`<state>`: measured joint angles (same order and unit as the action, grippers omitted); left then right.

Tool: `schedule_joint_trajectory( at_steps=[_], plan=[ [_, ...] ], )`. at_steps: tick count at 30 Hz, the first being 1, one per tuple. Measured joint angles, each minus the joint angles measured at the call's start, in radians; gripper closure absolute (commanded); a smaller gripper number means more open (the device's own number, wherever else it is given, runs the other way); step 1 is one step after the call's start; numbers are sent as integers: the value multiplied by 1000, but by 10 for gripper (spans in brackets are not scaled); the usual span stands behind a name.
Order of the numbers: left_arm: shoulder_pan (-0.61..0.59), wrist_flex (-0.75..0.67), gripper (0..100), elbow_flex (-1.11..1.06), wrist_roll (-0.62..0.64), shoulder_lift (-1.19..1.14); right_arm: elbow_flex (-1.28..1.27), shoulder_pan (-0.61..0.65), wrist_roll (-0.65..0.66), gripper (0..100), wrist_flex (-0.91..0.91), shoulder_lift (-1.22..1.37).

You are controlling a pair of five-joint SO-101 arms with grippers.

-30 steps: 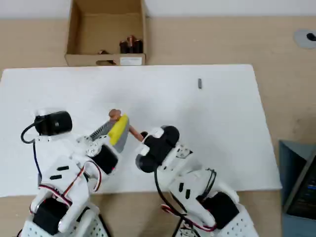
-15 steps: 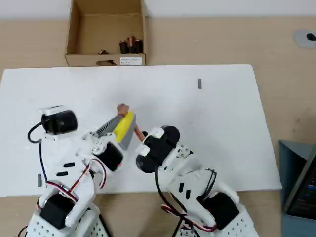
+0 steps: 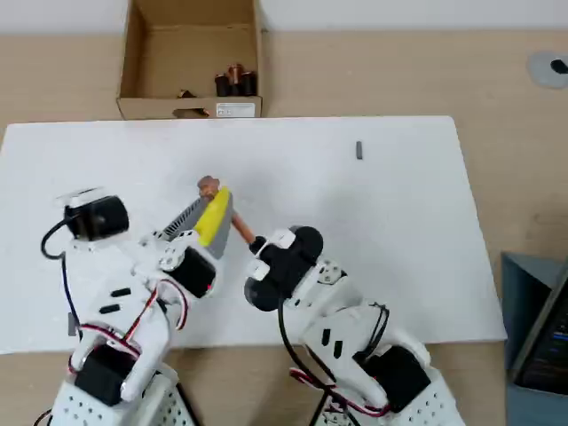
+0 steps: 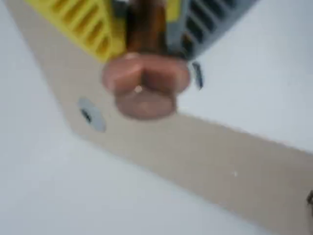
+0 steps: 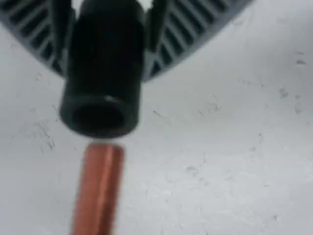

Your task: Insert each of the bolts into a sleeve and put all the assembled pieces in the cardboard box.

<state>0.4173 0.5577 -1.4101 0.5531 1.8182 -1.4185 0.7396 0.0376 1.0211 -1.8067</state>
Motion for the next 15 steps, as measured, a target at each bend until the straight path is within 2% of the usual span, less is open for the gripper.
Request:
schedule_joint_trajectory(
  at_steps=[5,15],
  plan=[
    [3,0,995,-34,0,2,0,0,0,989,0,0],
    [86,-11,995,-54,-9,3,0,-2,0,989,2,0]
  ],
)
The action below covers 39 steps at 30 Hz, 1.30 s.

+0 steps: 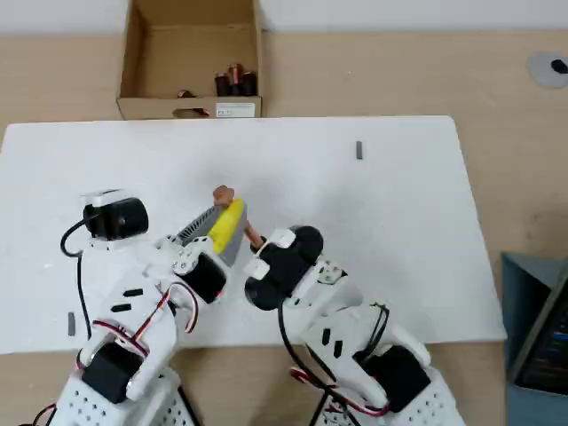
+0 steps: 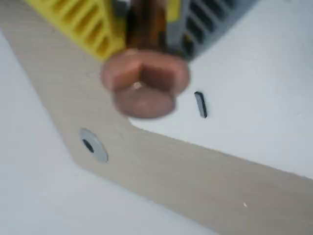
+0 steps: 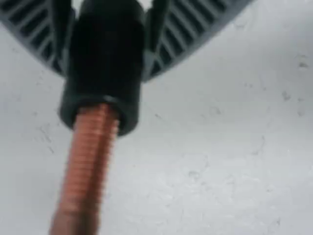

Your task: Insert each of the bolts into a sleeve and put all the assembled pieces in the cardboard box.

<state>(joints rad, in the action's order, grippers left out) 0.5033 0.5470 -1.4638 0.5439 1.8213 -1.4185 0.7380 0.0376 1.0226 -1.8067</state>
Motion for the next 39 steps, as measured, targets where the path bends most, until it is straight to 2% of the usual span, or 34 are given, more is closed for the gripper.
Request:
schedule_joint_trajectory(
  at_steps=[5,12,20,23,28,34,39],
  plan=[
    [5,5,998,0,-5,0,0,0,0,989,0,0],
    [103,137,998,0,-166,-2,-2,0,-2,989,0,2],
    [163,224,997,6,-206,3,-3,5,0,989,2,2],
    [163,259,943,18,-206,5,-3,6,0,989,2,2],
    [166,334,754,54,-206,5,-5,6,2,989,2,2],
    [152,407,743,106,-203,5,-5,8,2,989,2,2],
    [72,483,743,130,-198,0,-2,6,0,989,-2,0]
  ],
)
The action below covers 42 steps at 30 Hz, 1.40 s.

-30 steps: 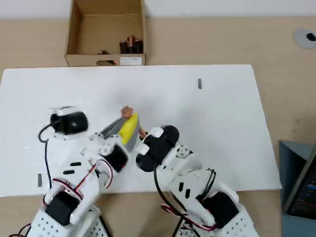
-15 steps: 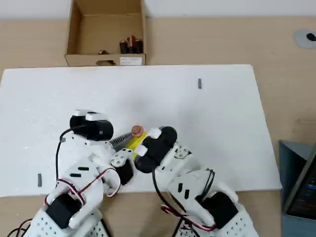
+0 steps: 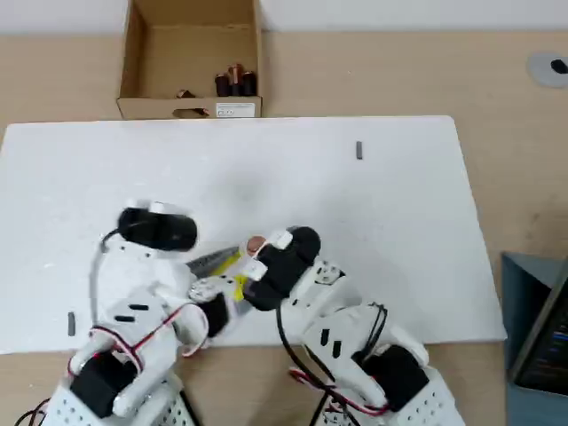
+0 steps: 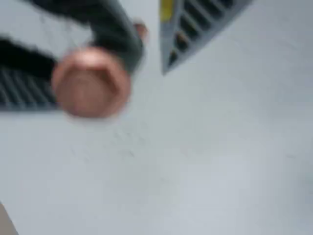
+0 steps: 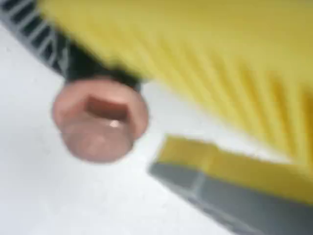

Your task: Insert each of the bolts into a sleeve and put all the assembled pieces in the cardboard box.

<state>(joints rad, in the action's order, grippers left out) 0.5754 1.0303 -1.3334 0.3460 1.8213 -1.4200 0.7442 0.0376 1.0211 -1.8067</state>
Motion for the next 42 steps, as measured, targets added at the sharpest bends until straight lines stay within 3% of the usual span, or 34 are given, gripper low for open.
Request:
schedule_joint_trajectory(
  at_steps=[10,15,21,28,36,42],
  plan=[
    [-127,35,764,164,-37,0,0,0,0,989,-2,0],
    [-215,35,997,190,-100,0,0,0,0,989,-2,0],
    [-374,35,998,167,-242,2,0,-3,0,989,-2,0],
    [-569,35,997,-68,-290,0,11,-180,0,989,-2,0],
    [-654,-72,997,-311,-293,-2,146,-239,-35,989,41,25],
    [-657,-146,996,-345,-293,-3,351,-239,-101,989,34,301]
  ],
)
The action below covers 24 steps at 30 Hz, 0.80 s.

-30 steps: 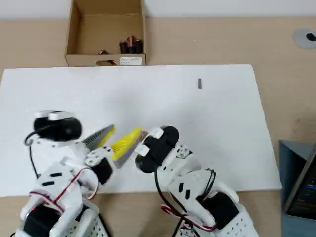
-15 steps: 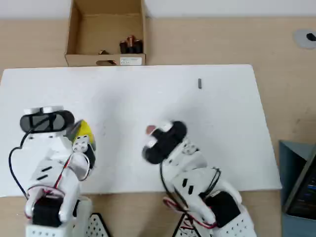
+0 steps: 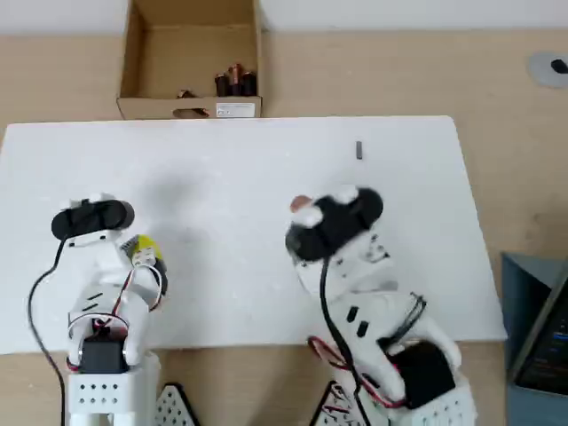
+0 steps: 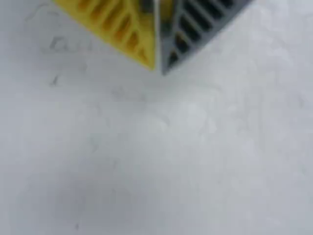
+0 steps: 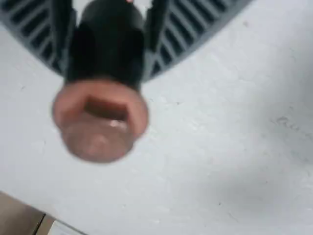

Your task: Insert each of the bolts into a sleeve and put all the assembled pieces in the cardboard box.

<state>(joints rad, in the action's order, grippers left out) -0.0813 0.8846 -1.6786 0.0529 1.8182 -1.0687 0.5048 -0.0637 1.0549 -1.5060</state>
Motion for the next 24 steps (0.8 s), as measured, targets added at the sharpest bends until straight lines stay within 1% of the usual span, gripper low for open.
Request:
schedule_joint_trajectory(
  at_steps=[11,15,24],
  plan=[
    [0,6,995,0,0,0,341,0,-5,989,-226,566],
    [0,6,995,0,0,0,462,-23,-5,989,-299,773],
    [0,6,995,0,0,0,838,-48,-5,989,-425,1275]
  ],
)
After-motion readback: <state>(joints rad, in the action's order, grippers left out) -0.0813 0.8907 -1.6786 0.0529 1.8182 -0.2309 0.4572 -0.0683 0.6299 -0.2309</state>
